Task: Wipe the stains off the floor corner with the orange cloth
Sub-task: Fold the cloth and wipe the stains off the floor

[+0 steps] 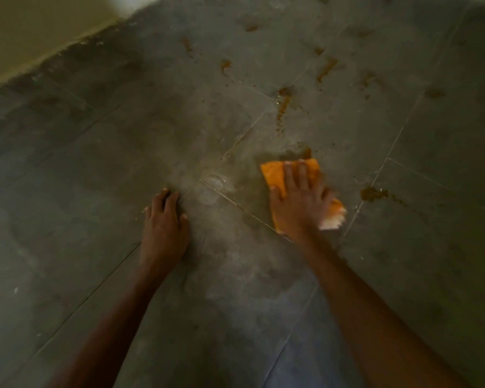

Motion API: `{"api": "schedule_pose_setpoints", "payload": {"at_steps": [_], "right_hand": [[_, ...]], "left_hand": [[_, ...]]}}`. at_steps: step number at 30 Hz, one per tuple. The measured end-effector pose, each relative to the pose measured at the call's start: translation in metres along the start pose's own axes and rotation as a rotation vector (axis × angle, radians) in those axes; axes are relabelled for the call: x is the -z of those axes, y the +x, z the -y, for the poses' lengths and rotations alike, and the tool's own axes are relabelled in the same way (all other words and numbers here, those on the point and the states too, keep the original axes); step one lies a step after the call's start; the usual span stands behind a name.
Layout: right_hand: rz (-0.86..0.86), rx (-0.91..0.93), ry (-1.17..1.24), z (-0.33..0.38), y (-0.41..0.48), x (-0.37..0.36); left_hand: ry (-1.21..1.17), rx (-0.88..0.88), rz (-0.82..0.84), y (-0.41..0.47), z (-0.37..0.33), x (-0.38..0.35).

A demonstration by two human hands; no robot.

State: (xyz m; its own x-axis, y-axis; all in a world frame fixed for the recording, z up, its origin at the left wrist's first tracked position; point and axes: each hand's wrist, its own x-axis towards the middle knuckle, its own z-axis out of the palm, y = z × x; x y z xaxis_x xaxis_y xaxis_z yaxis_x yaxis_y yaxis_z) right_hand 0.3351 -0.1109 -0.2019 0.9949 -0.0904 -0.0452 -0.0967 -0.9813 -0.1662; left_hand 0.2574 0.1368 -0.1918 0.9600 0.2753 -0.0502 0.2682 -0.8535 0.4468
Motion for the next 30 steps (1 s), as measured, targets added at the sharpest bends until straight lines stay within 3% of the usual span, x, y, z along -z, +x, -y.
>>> {"api": "schedule_pose_setpoints", "payload": {"at_steps": [3, 6, 12, 18, 21, 27, 30], "right_hand": [[0.000, 0.228, -0.002, 0.049, -0.033, -0.012], [0.028, 0.398, 0.010, 0.031, -0.099, -0.012], [-0.006, 0.200, -0.006, -0.083, -0.184, -0.005], [0.012, 0.284, 0.052, -0.117, -0.277, -0.006], [0.023, 0.210, 0.016, -0.124, -0.248, 0.002], [0.011, 0.066, 0.013, -0.104, -0.089, 0.005], [0.015, 0.120, -0.003, -0.099, -0.117, 0.004]], "left_hand": [[0.006, 0.011, 0.027, -0.004, -0.012, 0.002], [-0.008, 0.001, 0.070, -0.010, -0.014, 0.003], [-0.063, -0.138, 0.090, -0.050, -0.038, -0.027], [-0.066, -0.162, 0.078, -0.073, -0.090, -0.042], [-0.006, -0.192, 0.106, -0.073, -0.092, -0.040], [0.024, -0.232, 0.119, -0.065, -0.083, -0.043], [-0.017, -0.228, 0.091, -0.065, -0.082, -0.044]]}}
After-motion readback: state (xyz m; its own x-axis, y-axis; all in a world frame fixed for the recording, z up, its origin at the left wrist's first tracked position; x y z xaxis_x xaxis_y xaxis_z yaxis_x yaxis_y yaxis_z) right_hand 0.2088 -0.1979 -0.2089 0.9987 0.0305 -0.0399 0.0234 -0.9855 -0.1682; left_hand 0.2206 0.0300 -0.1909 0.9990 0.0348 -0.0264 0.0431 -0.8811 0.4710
